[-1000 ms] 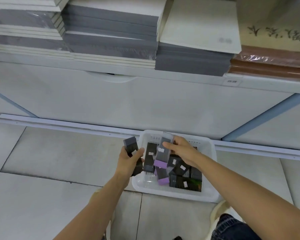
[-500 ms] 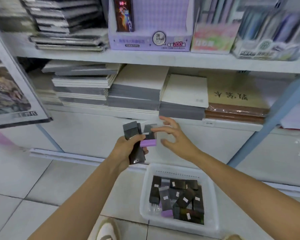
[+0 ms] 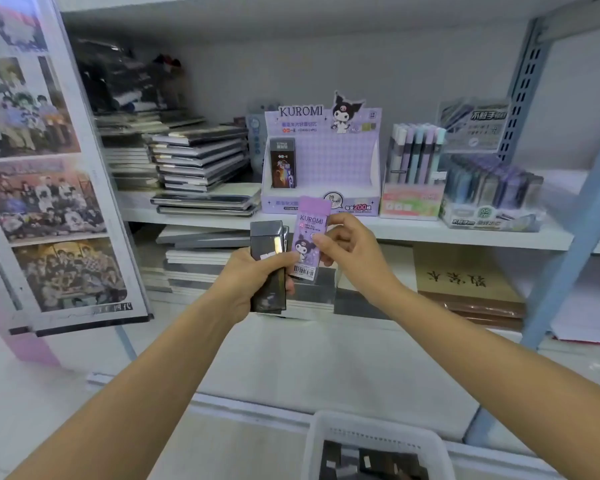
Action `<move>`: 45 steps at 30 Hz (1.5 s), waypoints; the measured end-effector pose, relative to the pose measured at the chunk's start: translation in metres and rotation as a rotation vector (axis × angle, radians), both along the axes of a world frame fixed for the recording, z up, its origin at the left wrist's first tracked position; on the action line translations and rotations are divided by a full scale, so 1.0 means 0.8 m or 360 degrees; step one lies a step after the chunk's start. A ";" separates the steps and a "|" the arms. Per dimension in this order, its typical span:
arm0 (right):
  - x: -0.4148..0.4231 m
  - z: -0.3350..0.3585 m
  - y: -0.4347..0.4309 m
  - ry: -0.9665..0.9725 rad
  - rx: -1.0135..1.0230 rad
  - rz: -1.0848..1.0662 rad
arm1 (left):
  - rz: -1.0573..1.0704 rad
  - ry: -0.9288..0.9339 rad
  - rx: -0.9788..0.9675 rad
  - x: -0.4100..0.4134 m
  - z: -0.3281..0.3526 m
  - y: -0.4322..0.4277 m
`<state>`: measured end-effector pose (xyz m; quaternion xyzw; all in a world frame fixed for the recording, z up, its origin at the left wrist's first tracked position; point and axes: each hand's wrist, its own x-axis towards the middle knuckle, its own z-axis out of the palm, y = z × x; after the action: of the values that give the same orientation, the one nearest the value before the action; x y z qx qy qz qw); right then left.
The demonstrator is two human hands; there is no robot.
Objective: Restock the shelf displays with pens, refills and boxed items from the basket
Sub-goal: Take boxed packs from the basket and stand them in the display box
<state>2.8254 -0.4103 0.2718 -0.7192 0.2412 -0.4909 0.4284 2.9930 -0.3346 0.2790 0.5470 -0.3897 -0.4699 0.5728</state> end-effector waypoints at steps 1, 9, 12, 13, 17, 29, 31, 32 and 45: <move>0.002 0.013 -0.003 0.0035 -0.0023 0.0028 | 0.0029 -0.0049 -0.0018 0.004 0.009 -0.002; 0.021 0.117 -0.042 0.0117 -0.0340 0.0017 | -0.0032 -0.0139 -0.0197 0.017 0.071 -0.040; 0.025 0.150 -0.073 0.0099 -0.0370 -0.0125 | -0.0120 0.0011 -0.0166 0.026 0.091 -0.058; 0.025 0.160 -0.085 0.0047 -0.0364 -0.0197 | -0.0142 0.0097 -0.0132 0.031 0.097 -0.064; 0.031 0.180 -0.131 0.0086 -0.0351 -0.0460 | -0.0128 0.0133 -0.0206 0.052 0.100 -0.085; 0.058 0.147 -0.178 0.0592 -0.0580 -0.0534 | 0.0257 0.0108 -0.0286 0.071 0.089 -0.117; 0.058 0.148 -0.180 0.0638 -0.0610 -0.0518 | 0.0262 0.0111 -0.0285 0.072 0.087 -0.118; 0.058 0.151 -0.181 0.0680 -0.0625 -0.0500 | 0.0259 0.0104 -0.0287 0.072 0.086 -0.119; 0.074 0.140 -0.192 0.0744 -0.0895 -0.0752 | 0.0257 0.0108 -0.0295 0.075 0.079 -0.120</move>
<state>2.8850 -0.5639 0.3841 -0.8249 0.3466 -0.4459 0.0256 3.0534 -0.4305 0.3419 0.5052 -0.3664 -0.4025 0.6697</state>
